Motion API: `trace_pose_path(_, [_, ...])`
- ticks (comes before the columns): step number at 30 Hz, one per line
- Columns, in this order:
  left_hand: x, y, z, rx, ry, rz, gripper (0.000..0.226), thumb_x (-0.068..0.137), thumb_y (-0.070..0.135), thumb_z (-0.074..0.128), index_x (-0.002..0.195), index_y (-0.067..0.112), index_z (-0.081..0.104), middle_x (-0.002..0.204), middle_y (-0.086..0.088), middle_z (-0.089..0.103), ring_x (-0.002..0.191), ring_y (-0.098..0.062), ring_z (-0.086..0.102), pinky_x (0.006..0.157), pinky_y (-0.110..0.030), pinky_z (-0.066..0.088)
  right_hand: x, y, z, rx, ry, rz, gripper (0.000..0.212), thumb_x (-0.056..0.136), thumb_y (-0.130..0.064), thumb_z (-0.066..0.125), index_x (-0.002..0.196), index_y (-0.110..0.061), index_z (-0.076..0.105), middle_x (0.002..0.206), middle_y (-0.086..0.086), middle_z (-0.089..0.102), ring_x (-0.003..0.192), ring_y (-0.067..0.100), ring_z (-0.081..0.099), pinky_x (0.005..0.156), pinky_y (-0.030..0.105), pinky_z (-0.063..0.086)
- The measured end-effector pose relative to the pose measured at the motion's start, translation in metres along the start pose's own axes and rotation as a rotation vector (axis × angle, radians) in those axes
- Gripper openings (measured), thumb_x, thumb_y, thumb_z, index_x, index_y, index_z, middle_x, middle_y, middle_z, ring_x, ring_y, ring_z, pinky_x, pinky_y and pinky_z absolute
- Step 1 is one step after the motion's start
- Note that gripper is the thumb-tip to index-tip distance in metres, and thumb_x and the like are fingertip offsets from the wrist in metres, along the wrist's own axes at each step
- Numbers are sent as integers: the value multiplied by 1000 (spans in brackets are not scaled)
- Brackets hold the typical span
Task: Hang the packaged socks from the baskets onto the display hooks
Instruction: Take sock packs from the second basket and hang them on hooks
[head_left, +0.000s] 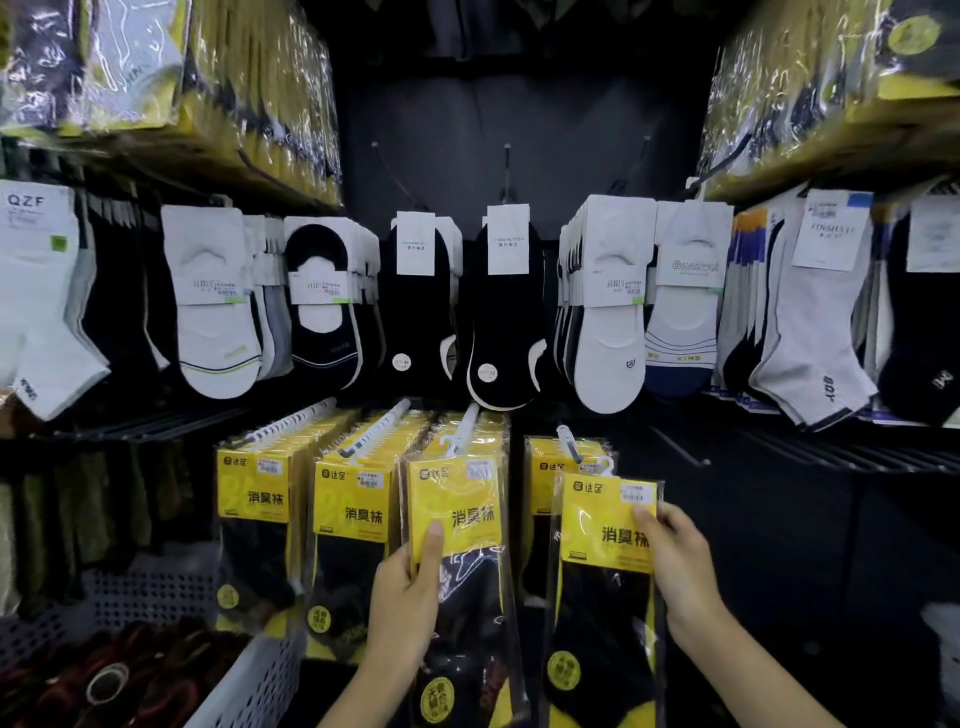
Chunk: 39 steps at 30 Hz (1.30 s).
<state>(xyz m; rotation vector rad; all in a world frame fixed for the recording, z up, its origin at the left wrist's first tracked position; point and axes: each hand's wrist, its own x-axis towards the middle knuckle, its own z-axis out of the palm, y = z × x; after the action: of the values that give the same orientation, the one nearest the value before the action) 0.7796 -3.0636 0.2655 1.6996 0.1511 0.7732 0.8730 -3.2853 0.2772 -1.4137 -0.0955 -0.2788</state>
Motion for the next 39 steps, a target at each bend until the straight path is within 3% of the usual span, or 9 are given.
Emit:
trace_pose_path(4, [4,1,-7,-7,16,-1,51,90,46,46,52,21,21,39,10,19,36,-5,18,39,-15,21,15,-10,11,-82,-93,-111,7,94,-18,55,94,-19,62,91,-2,71,84,12,67,67,23,50])
trace_pose_path(9, [5,2,-10,-15,10,-22,52,89,47,46,50,23,22,39,10,19,36,-5,18,38,-15,21,36,0,21,-163,-113,-112,8,94,-17,56,92,-15,63,92,4,72,86,19,69,77,35,56])
trace_pose_path(12, [6,2,-10,-13,4,-20,52,86,51,45,46,28,22,40,10,19,37,-6,17,39,-17,21,49,10,25,-169,-42,-60,9,91,-21,61,93,-13,64,93,9,72,87,23,68,82,40,55])
trace_pose_path(19, [4,0,-6,-8,-3,-19,55,90,44,47,45,27,22,39,10,20,35,-5,18,38,-15,21,54,31,28,-257,197,23,25,78,-27,76,90,-12,61,90,4,65,84,19,60,62,24,44])
trace_pose_path(22, [2,-3,-4,-15,-20,-43,53,92,42,47,48,24,23,41,10,21,37,-5,20,41,-19,23,43,36,23,-264,242,66,27,80,-23,75,98,-11,58,104,10,62,88,19,55,72,30,44])
trace_pose_path(30, [-10,-9,33,-14,-208,-42,44,87,52,44,53,25,39,38,9,29,37,-3,27,43,-18,24,-25,16,39,-52,-284,89,27,88,-38,59,107,-18,64,103,2,70,97,16,67,84,29,53])
trace_pose_path(34, [-17,-10,58,-124,-334,12,20,93,39,49,92,29,66,55,12,61,47,1,51,47,-11,37,-37,20,37,64,-250,100,19,90,-25,60,107,-18,67,99,0,75,93,14,70,85,31,53])
trace_pose_path(37, [-15,-16,67,-99,-312,-19,20,92,40,53,109,31,59,94,8,69,87,-4,64,70,-10,48,-33,24,26,111,-63,80,10,91,-18,60,99,-18,67,92,0,74,83,11,70,72,24,52])
trace_pose_path(39, [-15,-14,71,-71,-350,-61,31,91,43,52,121,36,49,106,16,62,97,3,59,71,-3,44,-26,23,18,107,6,49,7,91,-18,60,95,-19,66,93,0,73,86,13,69,75,28,52])
